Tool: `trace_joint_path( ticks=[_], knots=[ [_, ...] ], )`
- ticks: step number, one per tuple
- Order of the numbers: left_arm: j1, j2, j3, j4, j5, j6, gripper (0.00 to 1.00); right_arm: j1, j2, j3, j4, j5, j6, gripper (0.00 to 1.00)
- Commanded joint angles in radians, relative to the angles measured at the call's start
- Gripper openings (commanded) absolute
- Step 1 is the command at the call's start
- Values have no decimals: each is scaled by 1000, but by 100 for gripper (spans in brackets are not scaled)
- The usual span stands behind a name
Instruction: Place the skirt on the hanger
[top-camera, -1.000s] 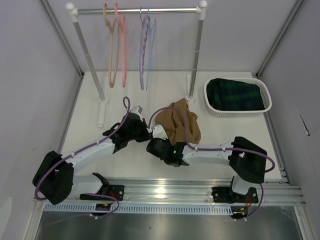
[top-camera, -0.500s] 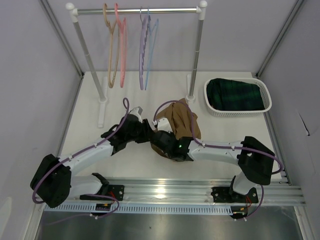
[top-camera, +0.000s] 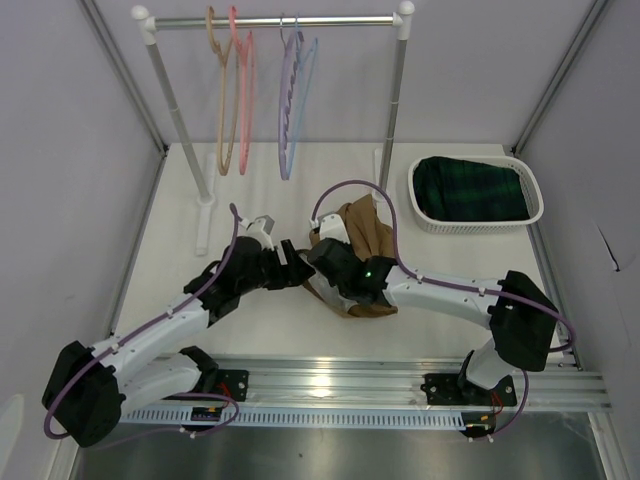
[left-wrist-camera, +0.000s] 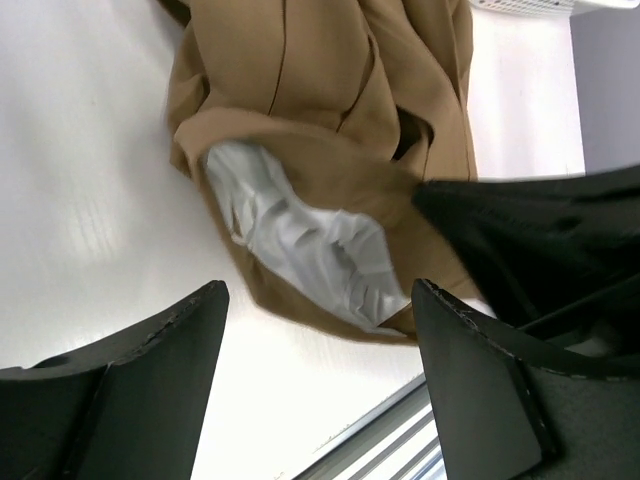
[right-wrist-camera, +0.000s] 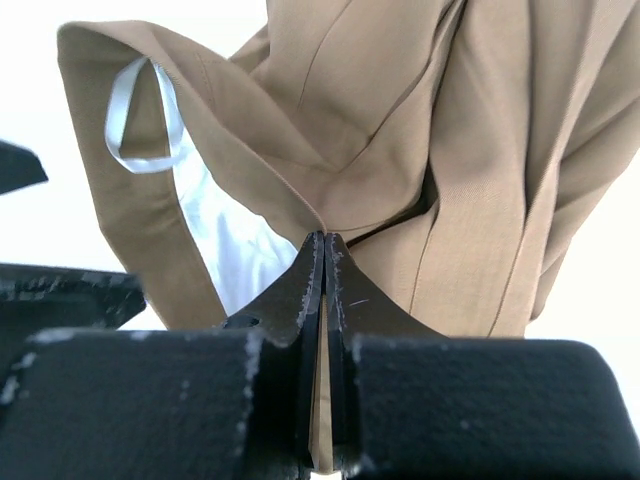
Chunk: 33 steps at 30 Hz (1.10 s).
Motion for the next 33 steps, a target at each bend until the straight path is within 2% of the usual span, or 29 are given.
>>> trace_joint_path(
  ticks=[1,6,12,15,18,19,22,25,30,33],
  knots=[
    [0,-39,-51,-4,-20,6,80,-17,-55,66,0,42,-29,0],
    [-10,-8,-96,59,-9,-13,79,-21,-57,95,-5,24,-39,0],
    [-27,88,-64,153,-10,-7,79,-23,-51,106,-14,16,-46,0],
    [-32,160,-49,170,-15,6,70,-41,-43,106,-8,13,-49,0],
    [-35,216,-59,182,-17,4,46,-79,-39,112,12,-16,-61,0],
    [-33,222,-64,183,-18,-1,31,-89,-39,115,15,-25,-65,0],
    [-36,211,-96,188,-24,-14,10,-127,-37,132,26,-44,-88,0],
    [-35,179,-124,179,-33,-21,1,-161,-25,161,35,-70,-111,0],
    [-36,150,-130,153,-36,-11,2,-182,17,187,52,-107,-133,0],
    [-35,124,-125,147,-46,9,27,-179,44,198,58,-140,-131,0]
  ],
)
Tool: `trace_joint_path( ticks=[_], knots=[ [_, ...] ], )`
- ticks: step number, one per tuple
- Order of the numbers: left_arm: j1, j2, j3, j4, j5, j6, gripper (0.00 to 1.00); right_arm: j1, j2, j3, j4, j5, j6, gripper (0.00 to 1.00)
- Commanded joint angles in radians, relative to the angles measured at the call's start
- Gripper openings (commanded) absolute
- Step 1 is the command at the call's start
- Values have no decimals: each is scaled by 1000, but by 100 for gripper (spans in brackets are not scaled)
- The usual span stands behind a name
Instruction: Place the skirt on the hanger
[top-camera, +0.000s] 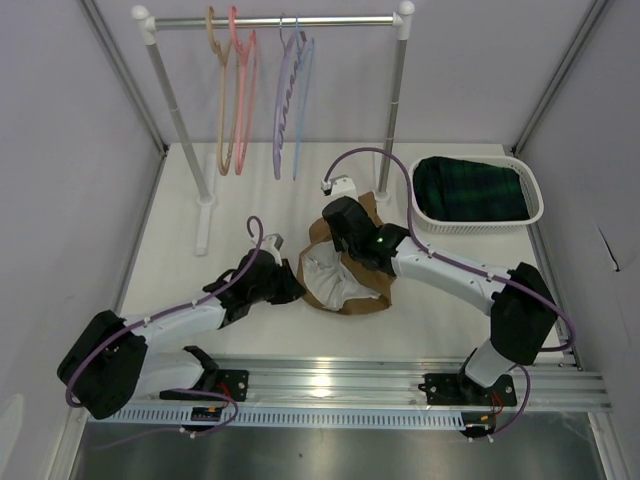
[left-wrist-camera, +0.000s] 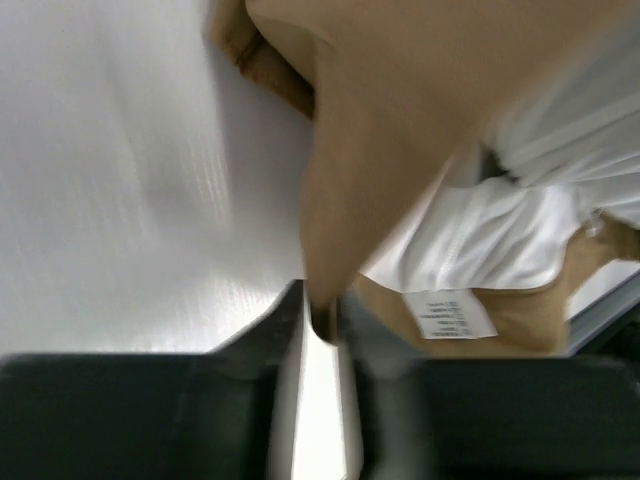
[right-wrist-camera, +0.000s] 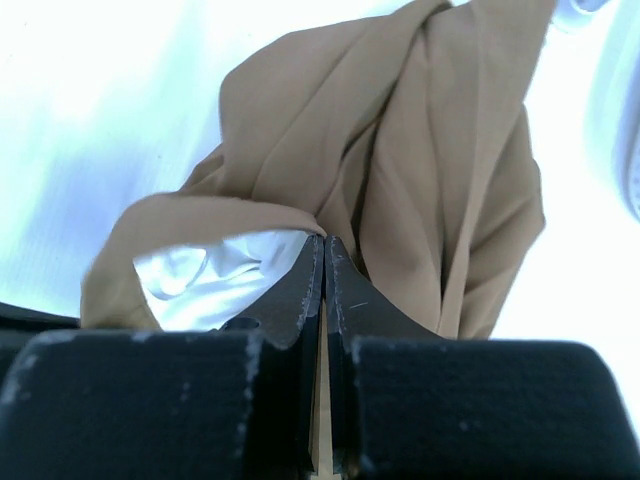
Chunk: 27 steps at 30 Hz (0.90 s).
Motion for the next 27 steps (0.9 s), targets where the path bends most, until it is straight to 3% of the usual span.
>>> trace_joint_path(
  ticks=[1,3,6,11,16,20,27],
  knots=[
    [-3,-69,3,18,-37,20,47,3,29,44,55,-35,-22,0],
    [-3,-92,26,2,-60,51,61,13,39,36,55,-40,-19,0],
    [-4,-93,98,-72,-129,113,67,23,42,22,55,-46,-17,0],
    [-3,-7,229,-153,-256,210,65,24,37,19,58,-58,-13,0],
    [-3,124,303,-174,-295,295,59,24,36,21,59,-72,-16,0],
    [-1,200,348,-143,-243,339,51,13,36,18,56,-87,-19,0],
    [0,266,402,-148,-191,353,15,-75,83,15,98,-136,-13,0]
  ],
)
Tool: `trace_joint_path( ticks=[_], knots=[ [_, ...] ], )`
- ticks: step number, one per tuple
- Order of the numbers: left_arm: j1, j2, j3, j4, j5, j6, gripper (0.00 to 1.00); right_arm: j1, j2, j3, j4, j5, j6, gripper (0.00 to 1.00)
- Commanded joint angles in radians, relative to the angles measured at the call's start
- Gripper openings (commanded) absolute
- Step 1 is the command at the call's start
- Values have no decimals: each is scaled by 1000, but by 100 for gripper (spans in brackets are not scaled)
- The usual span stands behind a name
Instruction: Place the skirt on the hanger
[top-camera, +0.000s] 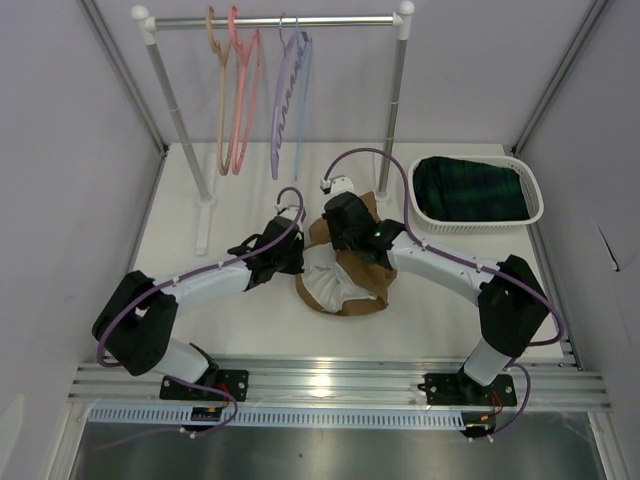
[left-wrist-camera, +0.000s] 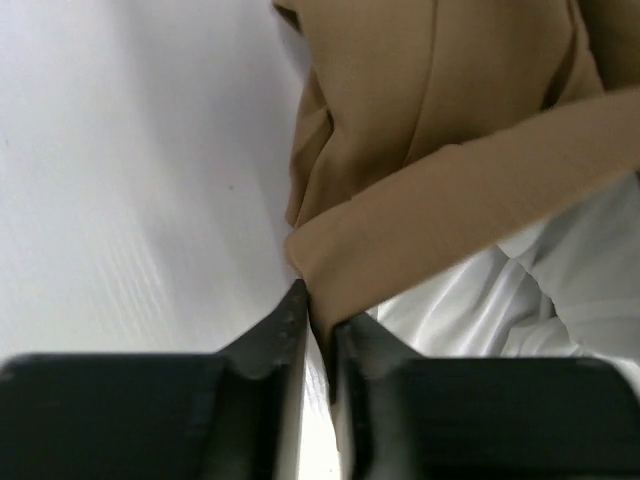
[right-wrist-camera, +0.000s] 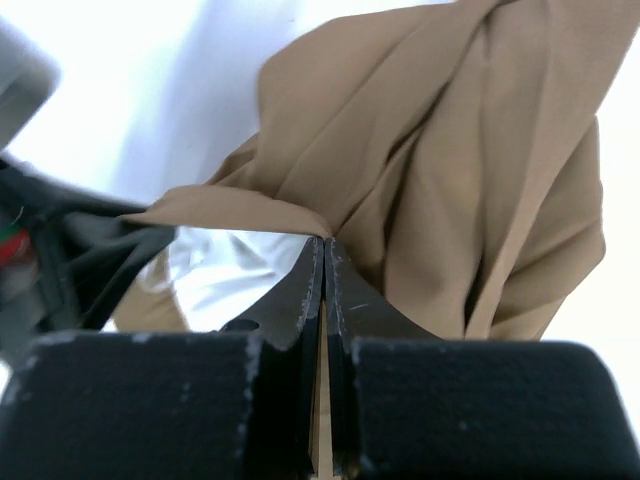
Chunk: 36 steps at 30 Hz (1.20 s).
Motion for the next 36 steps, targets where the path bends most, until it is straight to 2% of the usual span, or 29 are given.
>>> trace_joint_path(
  ticks=[1,3,7,8,10,11,13,16,21,24,29,32,36],
  knots=[
    [-1,14,102,15,53,29,10,-68,61,15,72,-27,-12,0],
    [-1,37,133,-10,75,26,1,-96,90,24,82,-54,-1,1],
    [-3,121,246,-90,95,16,0,-139,153,55,60,-71,27,13],
    [-4,153,279,-110,96,7,0,-144,158,59,52,-73,34,24],
    [-4,175,309,-143,106,1,0,-134,143,52,30,-50,53,36],
    [-6,183,322,-150,112,-5,0,-125,126,43,26,-33,59,49],
    [-7,201,340,-168,113,-13,0,-104,65,17,-2,-1,86,64],
    [-6,216,354,-179,116,-17,0,-69,-50,-52,-34,62,141,75],
    [-6,227,365,-182,124,-19,0,5,-250,-210,-94,174,269,78],
    [-6,238,371,-183,132,-22,0,108,-371,-322,-155,285,372,80],
    [-7,249,372,-182,136,-25,0,260,-524,-504,-226,349,585,75],
    [-6,249,369,-182,136,-26,0,315,-541,-563,-227,363,671,73],
    [-7,249,372,-186,136,-23,0,329,-517,-606,-226,387,714,73]
  ],
)
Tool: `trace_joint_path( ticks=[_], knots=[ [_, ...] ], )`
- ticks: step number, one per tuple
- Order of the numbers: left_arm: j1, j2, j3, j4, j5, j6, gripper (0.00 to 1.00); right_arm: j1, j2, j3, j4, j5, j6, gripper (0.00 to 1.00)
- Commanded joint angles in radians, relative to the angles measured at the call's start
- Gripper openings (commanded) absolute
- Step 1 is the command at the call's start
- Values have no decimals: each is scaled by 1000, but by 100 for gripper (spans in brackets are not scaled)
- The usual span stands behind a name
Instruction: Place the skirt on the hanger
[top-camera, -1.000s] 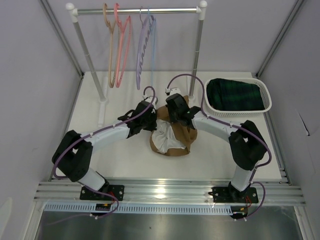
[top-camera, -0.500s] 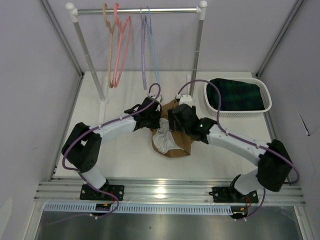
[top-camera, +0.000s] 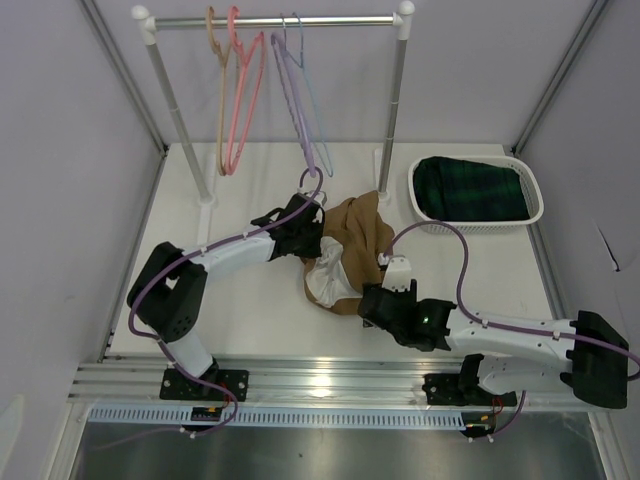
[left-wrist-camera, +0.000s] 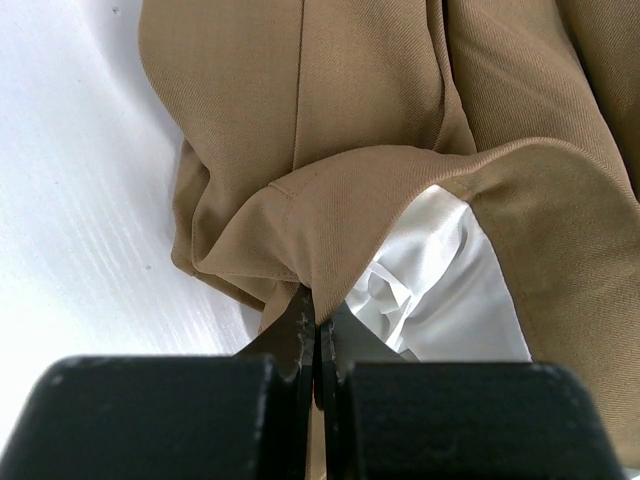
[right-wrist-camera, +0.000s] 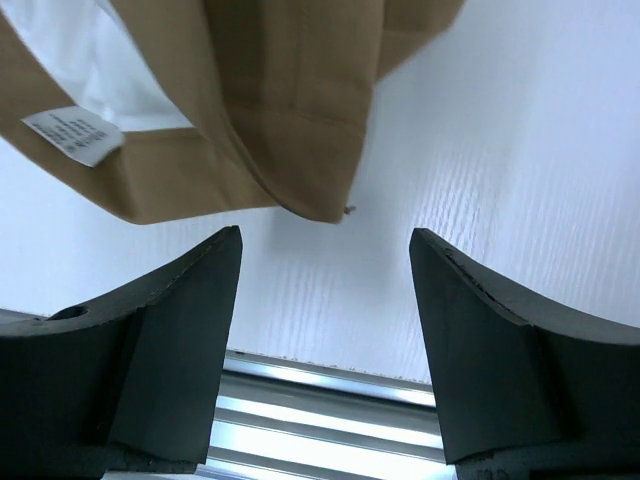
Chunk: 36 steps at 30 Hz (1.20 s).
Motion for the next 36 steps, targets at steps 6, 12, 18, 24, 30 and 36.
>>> trace_joint_path(
  ticks=[6,12,18,24,30,36],
  knots=[
    [-5,-3,42,-7,14,-11,0,-24,50,-57,123,90,84,73],
    [-5,-11,36,-11,14,-10,0,-108,92,-125,336,49,-20,65],
    [-5,-63,5,-19,14,-11,0,-166,106,-128,522,50,-146,23],
    [-5,-225,-12,-94,4,4,0,-171,29,65,370,78,-245,0],
    [-5,-470,51,-231,-61,30,0,-171,-80,355,110,57,-339,0],
    [-5,-607,227,-386,-150,53,0,-144,-19,737,-61,18,-436,0]
  ],
)
